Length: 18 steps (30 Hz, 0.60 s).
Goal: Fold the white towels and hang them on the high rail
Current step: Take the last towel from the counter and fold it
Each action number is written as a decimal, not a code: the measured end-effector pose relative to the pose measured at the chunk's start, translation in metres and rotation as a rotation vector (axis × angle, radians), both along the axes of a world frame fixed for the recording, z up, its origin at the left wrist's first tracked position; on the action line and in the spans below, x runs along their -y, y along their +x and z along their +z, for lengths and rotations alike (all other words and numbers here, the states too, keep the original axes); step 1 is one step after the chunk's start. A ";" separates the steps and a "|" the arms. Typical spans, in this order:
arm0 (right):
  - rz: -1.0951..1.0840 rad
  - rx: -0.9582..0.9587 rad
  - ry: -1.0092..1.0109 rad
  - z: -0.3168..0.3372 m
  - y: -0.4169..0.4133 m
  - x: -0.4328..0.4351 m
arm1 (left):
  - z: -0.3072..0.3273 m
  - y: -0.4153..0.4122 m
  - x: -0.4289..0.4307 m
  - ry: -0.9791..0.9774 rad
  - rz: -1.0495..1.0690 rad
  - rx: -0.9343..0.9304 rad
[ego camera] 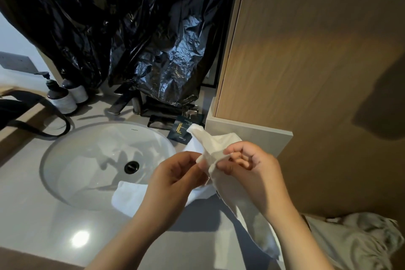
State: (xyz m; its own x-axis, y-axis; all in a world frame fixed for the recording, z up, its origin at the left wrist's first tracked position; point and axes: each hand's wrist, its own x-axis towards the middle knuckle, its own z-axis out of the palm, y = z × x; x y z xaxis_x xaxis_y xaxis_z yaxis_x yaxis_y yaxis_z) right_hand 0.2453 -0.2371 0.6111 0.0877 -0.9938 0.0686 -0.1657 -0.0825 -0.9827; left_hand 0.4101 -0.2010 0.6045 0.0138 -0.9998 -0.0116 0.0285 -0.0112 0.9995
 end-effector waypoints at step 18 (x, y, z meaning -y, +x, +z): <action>0.087 -0.186 -0.135 0.001 0.000 0.000 | -0.015 0.000 -0.001 0.057 -0.046 0.057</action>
State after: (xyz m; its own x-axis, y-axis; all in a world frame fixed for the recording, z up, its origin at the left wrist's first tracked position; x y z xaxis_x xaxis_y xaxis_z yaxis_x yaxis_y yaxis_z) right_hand 0.2448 -0.2368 0.6119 0.1960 -0.9648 0.1754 -0.3293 -0.2332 -0.9150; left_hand 0.4098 -0.1997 0.5896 -0.0303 -0.9971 -0.0693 -0.0307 -0.0683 0.9972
